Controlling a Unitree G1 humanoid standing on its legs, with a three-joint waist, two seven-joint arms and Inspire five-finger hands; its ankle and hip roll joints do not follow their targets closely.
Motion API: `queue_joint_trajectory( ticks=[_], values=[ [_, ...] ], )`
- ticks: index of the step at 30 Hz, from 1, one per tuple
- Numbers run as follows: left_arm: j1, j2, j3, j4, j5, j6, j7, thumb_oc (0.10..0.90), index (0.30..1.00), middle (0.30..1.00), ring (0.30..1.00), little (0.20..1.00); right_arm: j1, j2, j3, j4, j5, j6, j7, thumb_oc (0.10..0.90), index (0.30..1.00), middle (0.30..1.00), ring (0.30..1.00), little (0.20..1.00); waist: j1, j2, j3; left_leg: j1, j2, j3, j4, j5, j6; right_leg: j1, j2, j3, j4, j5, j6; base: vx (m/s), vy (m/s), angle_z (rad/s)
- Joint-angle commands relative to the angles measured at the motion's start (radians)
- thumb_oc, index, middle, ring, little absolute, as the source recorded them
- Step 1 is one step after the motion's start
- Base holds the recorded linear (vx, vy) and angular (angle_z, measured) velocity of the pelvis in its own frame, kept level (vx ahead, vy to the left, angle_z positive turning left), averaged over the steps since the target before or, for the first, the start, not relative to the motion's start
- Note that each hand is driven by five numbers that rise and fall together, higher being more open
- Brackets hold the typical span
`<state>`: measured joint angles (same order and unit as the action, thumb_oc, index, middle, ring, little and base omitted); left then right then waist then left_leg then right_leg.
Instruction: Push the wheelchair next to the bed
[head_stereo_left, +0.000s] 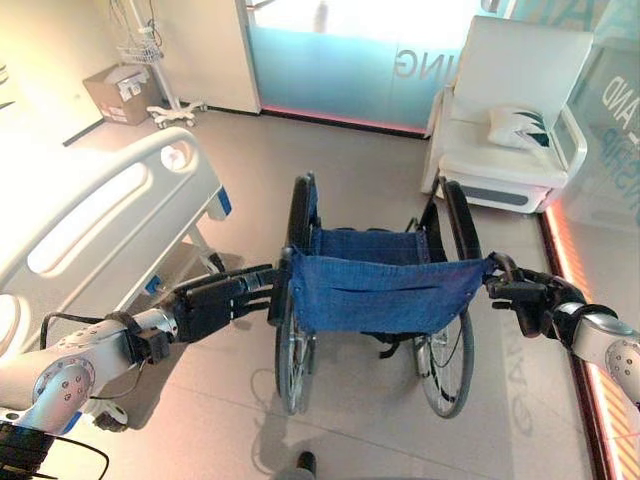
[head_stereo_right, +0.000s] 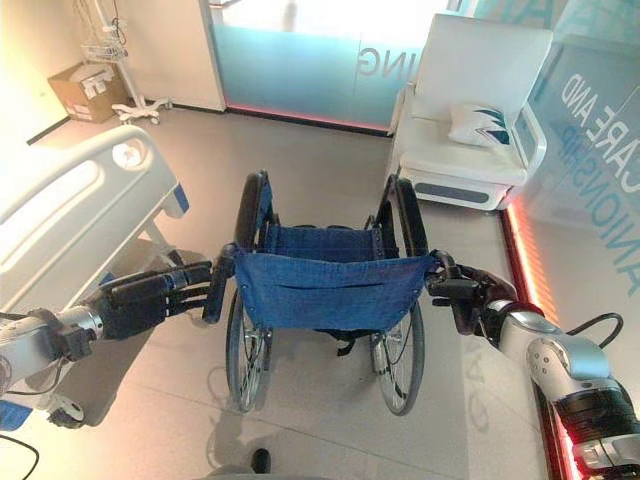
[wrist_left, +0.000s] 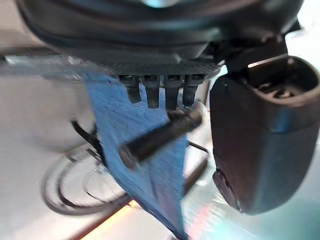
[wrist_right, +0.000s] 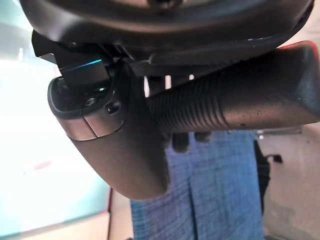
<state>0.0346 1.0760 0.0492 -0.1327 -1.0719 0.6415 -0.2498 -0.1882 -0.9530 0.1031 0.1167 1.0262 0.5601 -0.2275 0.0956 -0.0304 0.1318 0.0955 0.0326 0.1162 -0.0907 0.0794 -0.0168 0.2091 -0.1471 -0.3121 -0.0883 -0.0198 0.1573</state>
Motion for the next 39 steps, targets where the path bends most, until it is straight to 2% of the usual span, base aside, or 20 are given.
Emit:
queue_joint_trajectory(
  ticks=[1, 7, 15, 18, 23, 26, 28, 31, 36, 37, 38, 39],
  values=[
    [-0.075, 0.083, 0.045, 0.045, 0.070, -0.020, -0.031, 0.800, 0.900, 0.900, 0.900, 0.900, -0.110, -0.113, 0.051, -0.050, 0.041, -0.056, 0.039, 0.400, 0.300, 0.300, 0.300, 0.300, 0.001, 0.051, -0.078, 0.037, 0.030, 0.032, 0.003, -0.065, -0.046, -0.039, 0.018, -0.041, 0.035, 0.002, -0.031, 0.00, 0.000, 0.00],
    [-0.067, 0.120, 0.054, 0.056, 0.021, 0.000, -0.086, 0.800, 0.900, 0.900, 0.900, 0.900, -0.085, -0.131, 0.032, -0.058, 0.054, -0.061, 0.059, 0.400, 0.300, 0.300, 0.300, 0.300, -0.005, 0.059, -0.078, 0.039, 0.031, 0.040, 0.003, -0.063, -0.048, -0.039, 0.020, -0.043, 0.033, 0.004, -0.030, 0.00, 0.000, 0.00],
    [-0.097, 0.111, 0.005, 0.031, -0.126, 0.035, -0.052, 0.800, 0.900, 0.900, 0.900, 0.900, -0.080, -0.122, 0.054, -0.062, 0.047, -0.076, 0.060, 0.400, 0.300, 0.300, 0.300, 0.300, -0.012, 0.064, -0.080, 0.045, 0.033, 0.047, 0.003, -0.064, -0.051, -0.035, 0.021, -0.043, 0.029, 0.007, -0.029, 0.00, -0.001, 0.00],
    [-0.109, 0.085, -0.018, 0.015, -0.253, 0.023, -0.002, 0.800, 0.900, 0.900, 0.900, 0.900, -0.081, -0.125, 0.060, -0.068, 0.056, -0.076, 0.055, 0.400, 0.300, 0.300, 0.300, 0.300, -0.016, 0.064, -0.079, 0.047, 0.034, 0.050, 0.003, -0.065, -0.051, -0.034, 0.022, -0.041, 0.028, 0.006, -0.030, 0.00, 0.000, 0.00],
    [-0.120, 0.045, -0.052, -0.022, -0.444, 0.027, 0.008, 0.800, 0.900, 0.900, 0.900, 0.900, -0.076, -0.120, 0.066, -0.078, 0.059, -0.078, 0.050, 0.400, 0.300, 0.300, 0.300, 0.300, -0.021, 0.063, -0.081, 0.050, 0.034, 0.052, 0.003, -0.068, -0.052, -0.034, 0.022, -0.040, 0.027, 0.008, -0.029, 0.00, 0.000, 0.00],
    [-0.120, 0.026, -0.080, -0.047, -0.508, -0.002, 0.021, 0.800, 0.900, 0.900, 0.900, 0.900, -0.076, -0.117, 0.077, -0.084, 0.060, -0.085, 0.049, 0.400, 0.300, 0.300, 0.300, 0.300, -0.025, 0.063, -0.081, 0.052, 0.035, 0.055, 0.003, -0.069, -0.052, -0.034, 0.022, -0.038, 0.028, 0.009, -0.029, 0.00, 0.000, 0.00],
    [-0.119, 0.013, -0.097, -0.054, -0.496, -0.017, 0.033, 0.800, 0.900, 0.900, 0.900, 0.900, -0.074, -0.117, 0.084, -0.090, 0.063, -0.089, 0.045, 0.400, 0.300, 0.300, 0.300, 0.300, -0.027, 0.063, -0.081, 0.053, 0.034, 0.056, 0.003, -0.070, -0.051, -0.034, 0.022, -0.036, 0.028, 0.009, -0.029, 0.00, 0.000, 0.00],
    [-0.133, 0.001, -0.122, -0.051, -0.494, -0.016, 0.017, 0.800, 0.900, 0.900, 0.900, 0.900, -0.087, -0.120, 0.100, -0.095, 0.075, -0.088, 0.034, 0.400, 0.300, 0.300, 0.300, 0.300, -0.029, 0.062, -0.081, 0.054, 0.034, 0.056, 0.003, -0.070, -0.050, -0.032, 0.022, -0.032, 0.025, 0.010, -0.029, 0.00, 0.000, 0.00],
    [-0.156, -0.016, -0.148, -0.055, -0.536, -0.057, -0.027, 0.800, 0.900, 0.900, 0.900, 0.900, -0.105, -0.128, 0.122, -0.093, 0.094, -0.084, 0.029, 0.400, 0.300, 0.300, 0.300, 0.300, -0.033, 0.060, -0.083, 0.057, 0.033, 0.056, 0.003, -0.072, -0.050, -0.031, 0.023, -0.027, 0.024, 0.012, -0.028, 0.00, 0.000, 0.00],
    [-0.168, -0.025, -0.167, -0.069, -0.559, -0.114, -0.049, 0.800, 0.900, 0.900, 0.900, 0.900, -0.108, -0.128, 0.126, -0.099, 0.099, -0.078, 0.024, 0.400, 0.300, 0.300, 0.300, 0.300, -0.037, 0.059, -0.084, 0.060, 0.033, 0.057, 0.003, -0.073, -0.050, -0.031, 0.022, -0.026, 0.026, 0.012, -0.027, 0.00, 0.000, 0.00],
    [-0.169, -0.025, -0.167, -0.069, -0.559, -0.114, -0.048, 0.800, 0.900, 0.900, 0.900, 0.900, -0.107, -0.128, 0.126, -0.099, 0.099, -0.078, 0.024, 0.400, 0.300, 0.300, 0.300, 0.300, -0.036, 0.059, -0.084, 0.060, 0.033, 0.057, 0.003, -0.073, -0.050, -0.030, 0.022, -0.026, 0.026, 0.012, -0.027, 0.00, 0.000, 0.00],
    [-0.175, -0.033, -0.168, -0.088, -0.583, -0.150, -0.048, 0.800, 0.900, 0.900, 0.900, 0.900, -0.104, -0.126, 0.128, -0.099, 0.098, -0.079, 0.027, 0.400, 0.300, 0.300, 0.300, 0.300, -0.037, 0.058, -0.085, 0.061, 0.033, 0.057, 0.003, -0.075, -0.051, -0.029, 0.022, -0.026, 0.025, 0.011, -0.027, 0.00, 0.000, 0.00]
  ],
)
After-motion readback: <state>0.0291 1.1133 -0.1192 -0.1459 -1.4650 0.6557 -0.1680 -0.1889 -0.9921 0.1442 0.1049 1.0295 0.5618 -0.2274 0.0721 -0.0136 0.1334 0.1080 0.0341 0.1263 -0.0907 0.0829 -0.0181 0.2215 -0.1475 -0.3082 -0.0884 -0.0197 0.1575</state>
